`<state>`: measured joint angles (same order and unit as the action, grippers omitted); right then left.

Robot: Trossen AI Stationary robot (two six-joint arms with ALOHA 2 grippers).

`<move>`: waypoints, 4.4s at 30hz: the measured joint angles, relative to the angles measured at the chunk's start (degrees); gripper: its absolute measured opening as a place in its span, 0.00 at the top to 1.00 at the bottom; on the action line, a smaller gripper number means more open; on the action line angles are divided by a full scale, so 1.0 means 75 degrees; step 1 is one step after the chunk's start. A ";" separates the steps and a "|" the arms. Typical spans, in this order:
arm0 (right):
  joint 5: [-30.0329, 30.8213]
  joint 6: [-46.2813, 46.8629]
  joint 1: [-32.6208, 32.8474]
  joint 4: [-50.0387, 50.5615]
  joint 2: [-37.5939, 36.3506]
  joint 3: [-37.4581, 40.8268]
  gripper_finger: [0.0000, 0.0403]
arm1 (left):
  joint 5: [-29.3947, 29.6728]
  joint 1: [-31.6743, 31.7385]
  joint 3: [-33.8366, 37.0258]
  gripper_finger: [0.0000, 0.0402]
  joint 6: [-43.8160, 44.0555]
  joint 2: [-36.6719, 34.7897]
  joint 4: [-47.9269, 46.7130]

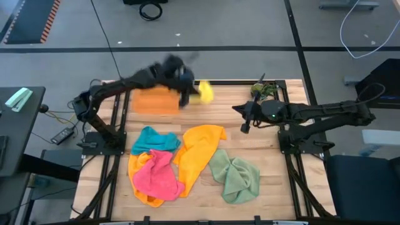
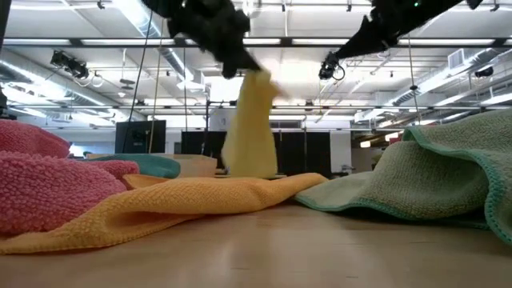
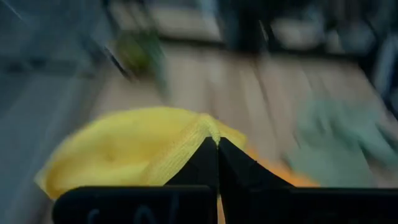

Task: Fold microfiber towels
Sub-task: Fold the yellow towel

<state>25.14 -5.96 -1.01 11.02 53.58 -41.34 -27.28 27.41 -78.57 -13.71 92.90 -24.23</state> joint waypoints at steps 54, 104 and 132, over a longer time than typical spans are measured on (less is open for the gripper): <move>0.0110 0.4922 -0.0405 -0.4755 0.5229 0.0567 0.98 | 0.3124 -0.2968 0.4742 0.98 0.1292 -0.1352 0.4038; 0.1064 0.5487 -0.0648 -0.0367 0.5632 -0.1580 0.99 | 0.3435 -0.2977 0.4748 0.98 0.0717 -0.1338 0.4368; -0.0408 0.7895 -0.0557 -0.0056 0.1674 0.2309 1.00 | 0.1515 -0.2496 0.4748 0.60 -0.2510 -0.0498 0.2731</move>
<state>22.08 53.26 -5.18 10.60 66.13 -24.02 -15.92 8.69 -42.96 -32.53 89.17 -3.75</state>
